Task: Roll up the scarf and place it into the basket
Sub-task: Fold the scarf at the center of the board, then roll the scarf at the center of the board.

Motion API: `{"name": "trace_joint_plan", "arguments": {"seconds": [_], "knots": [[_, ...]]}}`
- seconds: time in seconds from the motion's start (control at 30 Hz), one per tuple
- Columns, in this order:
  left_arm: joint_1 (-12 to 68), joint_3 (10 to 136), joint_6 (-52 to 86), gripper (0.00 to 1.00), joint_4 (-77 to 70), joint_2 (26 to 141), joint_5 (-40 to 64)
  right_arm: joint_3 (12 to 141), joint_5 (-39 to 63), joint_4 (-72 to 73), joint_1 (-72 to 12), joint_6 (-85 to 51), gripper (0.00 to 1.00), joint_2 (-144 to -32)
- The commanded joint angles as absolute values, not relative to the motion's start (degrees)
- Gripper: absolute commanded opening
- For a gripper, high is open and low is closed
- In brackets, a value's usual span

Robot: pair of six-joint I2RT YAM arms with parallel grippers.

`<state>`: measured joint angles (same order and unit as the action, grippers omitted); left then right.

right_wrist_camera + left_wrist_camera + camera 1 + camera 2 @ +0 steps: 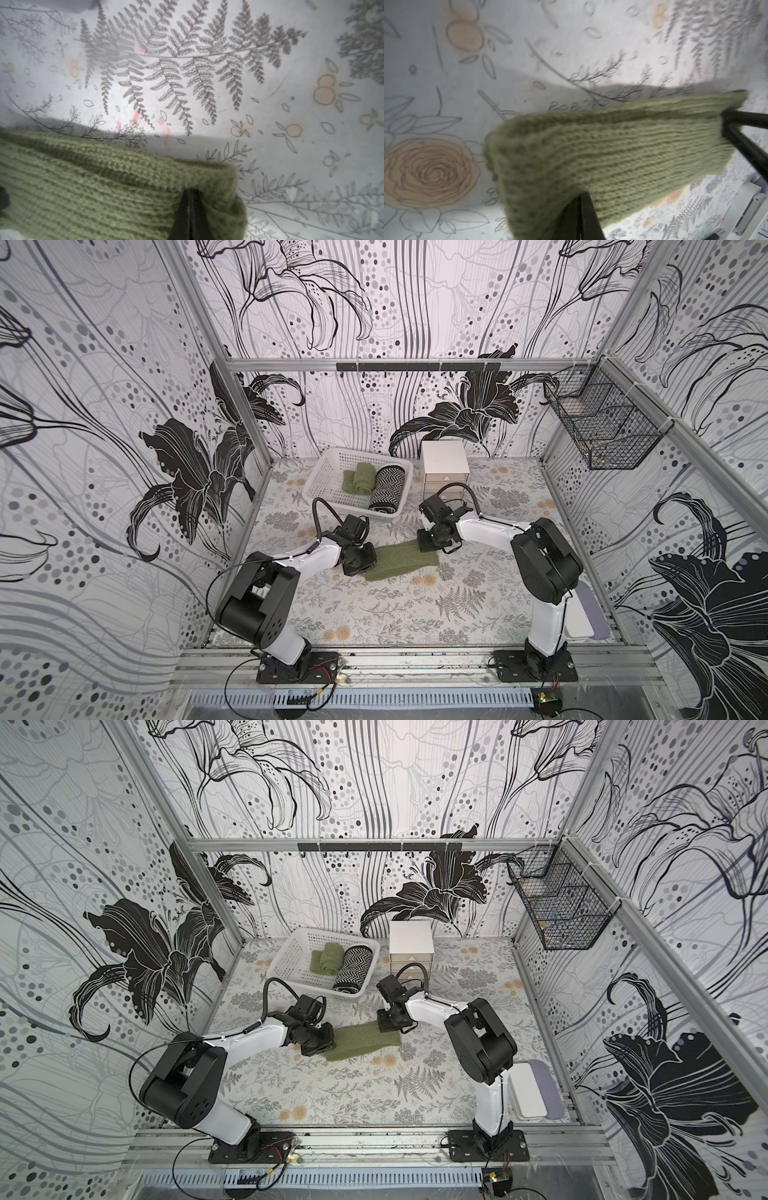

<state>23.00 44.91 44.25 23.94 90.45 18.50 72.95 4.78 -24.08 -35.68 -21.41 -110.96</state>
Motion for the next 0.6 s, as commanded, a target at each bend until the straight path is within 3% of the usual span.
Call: {"name": "trace_joint_plan", "arguments": {"seconds": [0.0,0.17,0.23,0.33,0.4,0.43,0.47,0.57], "knots": [[23.1,43.2,45.8,0.07,22.0,91.8,16.9,71.4,2.7,-26.5,-34.7,-21.5,0.0,-110.2],[23.1,44.7,44.4,0.09,23.4,89.4,17.5,69.2,3.0,-25.6,-34.4,-20.6,0.0,-105.1],[23.2,46.1,43.7,0.18,23.9,86.5,17.8,67.2,2.4,-25.7,-34.3,-20.8,0.04,-102.3],[23.2,47.9,42.9,0.48,24.3,82.8,17.8,63.7,1.2,-25.0,-34.3,-21.4,0.19,-98.2],[23.4,49.6,41.9,0.84,24.7,82.4,18.9,61.9,0.8,-24.9,-34.2,-21.5,0.28,-96.1],[23.4,50.4,41.6,0.94,24.7,82.7,19.7,61.2,0.5,-24.9,-34.3,-21.6,0.3,-96.0],[23.7,51.1,41.4,1.0,24.4,83.3,20.3,60.6,0.9,-24.8,-34.1,-21.5,0.31,-96.0],[24.9,53.1,41.9,0.99,22.3,85.7,22.2,59.8,2.6,-24.4,-33.7,-21.3,0.33,-96.1]]}}
